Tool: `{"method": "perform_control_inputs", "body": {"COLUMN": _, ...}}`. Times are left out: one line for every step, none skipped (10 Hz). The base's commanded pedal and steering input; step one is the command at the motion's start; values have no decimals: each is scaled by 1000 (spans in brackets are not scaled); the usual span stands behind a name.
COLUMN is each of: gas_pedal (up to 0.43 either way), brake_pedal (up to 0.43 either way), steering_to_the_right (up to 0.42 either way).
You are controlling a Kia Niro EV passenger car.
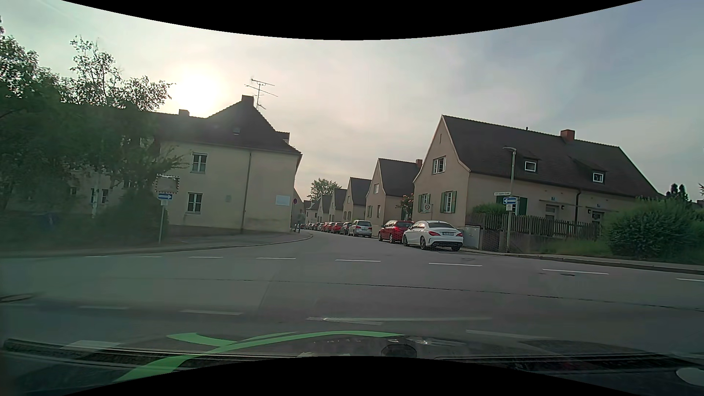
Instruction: Follow the waypoints while adhering to traffic rules and regulations
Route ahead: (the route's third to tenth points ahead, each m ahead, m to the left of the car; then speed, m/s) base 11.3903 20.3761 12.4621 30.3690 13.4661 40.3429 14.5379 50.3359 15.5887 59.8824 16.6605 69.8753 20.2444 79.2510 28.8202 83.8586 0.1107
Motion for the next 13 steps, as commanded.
{"method": "perform_control_inputs", "body": {"gas_pedal": 0, "brake_pedal": 165, "steering_to_the_right": -128}}
{"method": "perform_control_inputs", "body": {"gas_pedal": 0, "brake_pedal": 165, "steering_to_the_right": -128}}
{"method": "perform_control_inputs", "body": {"gas_pedal": 0, "brake_pedal": 165, "steering_to_the_right": -128}}
{"method": "perform_control_inputs", "body": {"gas_pedal": 0, "brake_pedal": 165, "steering_to_the_right": -128}}
{"method": "perform_control_inputs", "body": {"gas_pedal": 0, "brake_pedal": 171, "steering_to_the_right": -128}}
{"method": "perform_control_inputs", "body": {"gas_pedal": 0, "brake_pedal": 165, "steering_to_the_right": -128}}
{"method": "perform_control_inputs", "body": {"gas_pedal": 0, "brake_pedal": 159, "steering_to_the_right": -128}}
{"method": "perform_control_inputs", "body": {"gas_pedal": 0, "brake_pedal": 159, "steering_to_the_right": -128}}
{"method": "perform_control_inputs", "body": {"gas_pedal": 0, "brake_pedal": 152, "steering_to_the_right": -128}}
{"method": "perform_control_inputs", "body": {"gas_pedal": 0, "brake_pedal": 152, "steering_to_the_right": -128}}
{"method": "perform_control_inputs", "body": {"gas_pedal": 0, "brake_pedal": 146, "steering_to_the_right": -128}}
{"method": "perform_control_inputs", "body": {"gas_pedal": 0, "brake_pedal": 140, "steering_to_the_right": -128}}
{"method": "perform_control_inputs", "body": {"gas_pedal": 0, "brake_pedal": 128, "steering_to_the_right": -128}}
